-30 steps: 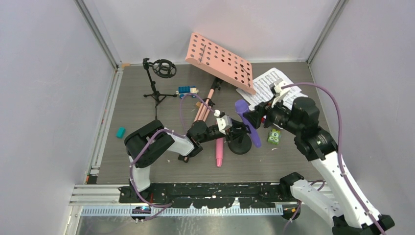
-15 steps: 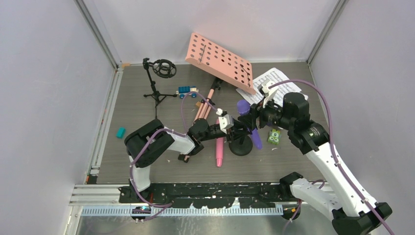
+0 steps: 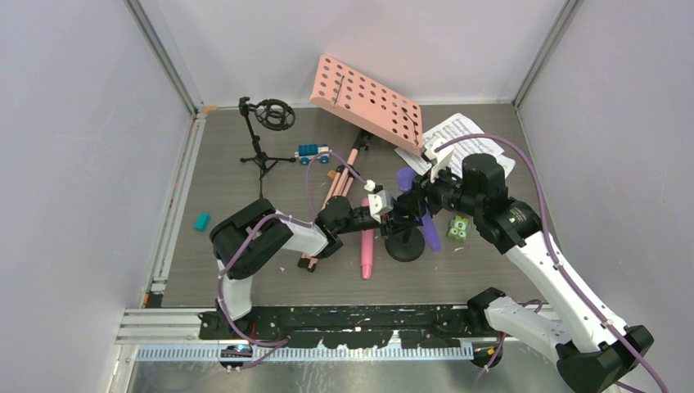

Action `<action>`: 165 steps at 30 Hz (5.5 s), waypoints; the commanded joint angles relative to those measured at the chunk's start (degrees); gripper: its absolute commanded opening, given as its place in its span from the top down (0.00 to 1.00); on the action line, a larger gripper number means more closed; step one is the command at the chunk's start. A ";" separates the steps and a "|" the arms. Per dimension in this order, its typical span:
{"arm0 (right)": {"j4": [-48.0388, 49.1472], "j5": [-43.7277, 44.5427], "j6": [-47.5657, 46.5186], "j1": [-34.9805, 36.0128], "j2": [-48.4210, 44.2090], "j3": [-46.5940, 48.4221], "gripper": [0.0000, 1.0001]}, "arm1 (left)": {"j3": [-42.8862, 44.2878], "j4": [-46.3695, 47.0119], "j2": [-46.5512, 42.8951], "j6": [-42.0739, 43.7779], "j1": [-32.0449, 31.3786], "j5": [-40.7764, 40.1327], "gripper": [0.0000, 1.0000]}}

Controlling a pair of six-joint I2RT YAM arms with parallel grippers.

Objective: Pack up the instrument practice props

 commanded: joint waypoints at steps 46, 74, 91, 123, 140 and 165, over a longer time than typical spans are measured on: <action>24.32 11.44 4.43 0.55 -2.22 20.78 0.99 | 0.77 -23.82 -0.25 11.55 -8.77 -0.24 1.00; -1.47 33.89 11.61 0.55 -17.79 18.60 1.00 | 8.88 -10.40 8.82 2.51 -3.85 -4.65 1.00; -10.07 35.77 11.54 0.55 -28.41 17.29 0.99 | 20.30 -15.00 15.03 4.92 -1.72 -4.26 0.42; -4.71 22.61 34.43 0.63 -1.95 18.39 0.99 | 0.06 -86.24 -50.06 -6.98 -2.49 -50.69 0.00; 0.60 38.23 41.13 13.71 20.00 6.76 0.99 | 6.87 -121.00 -72.45 -14.11 -2.42 -67.07 0.00; 3.96 37.32 49.68 13.82 40.83 0.60 0.99 | 3.30 -126.56 -78.47 -16.06 -2.42 -67.87 0.00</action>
